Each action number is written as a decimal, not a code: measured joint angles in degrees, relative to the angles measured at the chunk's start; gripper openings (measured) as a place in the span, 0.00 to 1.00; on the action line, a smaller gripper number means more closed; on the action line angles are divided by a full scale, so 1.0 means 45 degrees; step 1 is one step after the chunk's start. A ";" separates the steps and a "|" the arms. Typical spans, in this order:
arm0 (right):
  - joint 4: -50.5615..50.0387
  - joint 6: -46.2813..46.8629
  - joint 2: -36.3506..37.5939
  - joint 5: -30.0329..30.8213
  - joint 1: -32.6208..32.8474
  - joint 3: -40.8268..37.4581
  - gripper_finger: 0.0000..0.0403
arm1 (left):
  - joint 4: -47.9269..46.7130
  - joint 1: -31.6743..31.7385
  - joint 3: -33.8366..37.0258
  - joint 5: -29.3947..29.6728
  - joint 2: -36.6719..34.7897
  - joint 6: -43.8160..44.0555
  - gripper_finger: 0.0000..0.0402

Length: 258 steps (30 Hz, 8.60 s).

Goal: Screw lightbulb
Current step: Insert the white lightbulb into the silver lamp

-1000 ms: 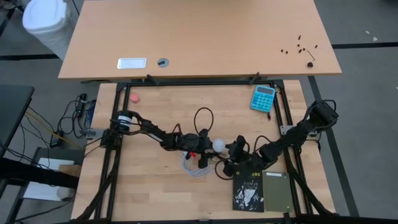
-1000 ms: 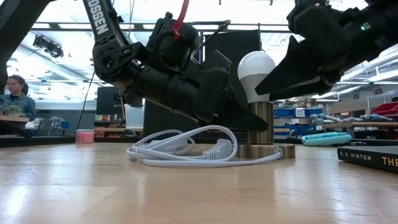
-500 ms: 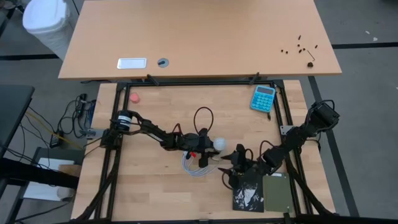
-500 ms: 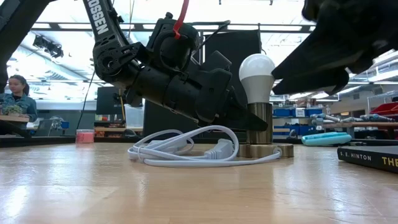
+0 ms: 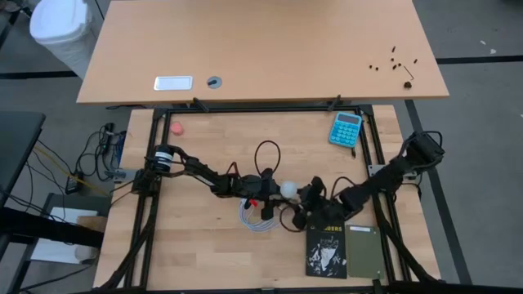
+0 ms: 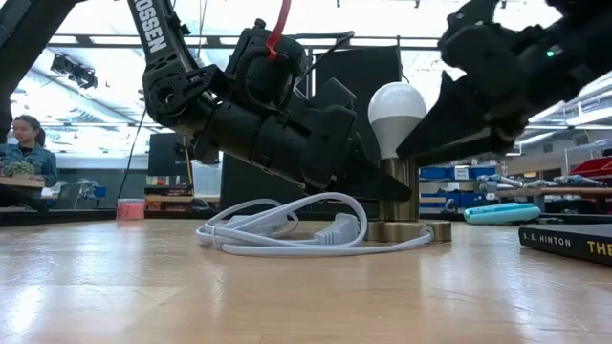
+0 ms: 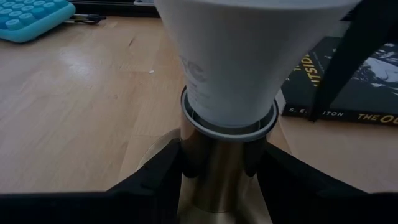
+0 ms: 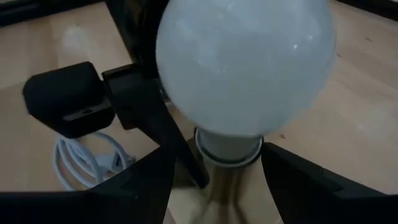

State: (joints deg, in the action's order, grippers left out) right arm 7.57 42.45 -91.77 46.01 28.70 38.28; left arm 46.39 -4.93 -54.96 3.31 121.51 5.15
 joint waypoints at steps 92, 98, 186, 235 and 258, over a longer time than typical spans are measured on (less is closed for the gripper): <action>0.0728 0.0048 0.0000 0.1680 0.2121 0.0005 0.60 | -0.0112 0.0024 -0.0010 0.0087 0.0005 0.0189 0.46; -0.0283 0.1264 0.0000 0.2001 0.1173 -0.0005 0.59 | -0.0112 0.0024 -0.0010 0.0062 0.0005 0.0199 0.46; 0.2047 -0.1145 0.0000 0.0355 0.1861 0.0010 0.52 | -0.0199 0.0034 -0.0010 0.0107 0.0010 0.0388 0.46; -0.9815 -0.1159 0.1614 -0.5944 -0.0692 0.2797 0.71 | -0.0386 0.0015 -0.0010 -0.1297 -0.0005 -0.0391 0.46; -1.3757 -0.7029 0.1486 -0.5996 -0.1393 0.5012 0.68 | -0.0379 0.0010 -0.0005 -0.1292 0.0000 -0.0418 0.46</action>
State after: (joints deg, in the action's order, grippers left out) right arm -54.34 10.82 -85.08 19.03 22.43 60.84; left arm 44.69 -4.89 -54.98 -2.50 121.51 3.27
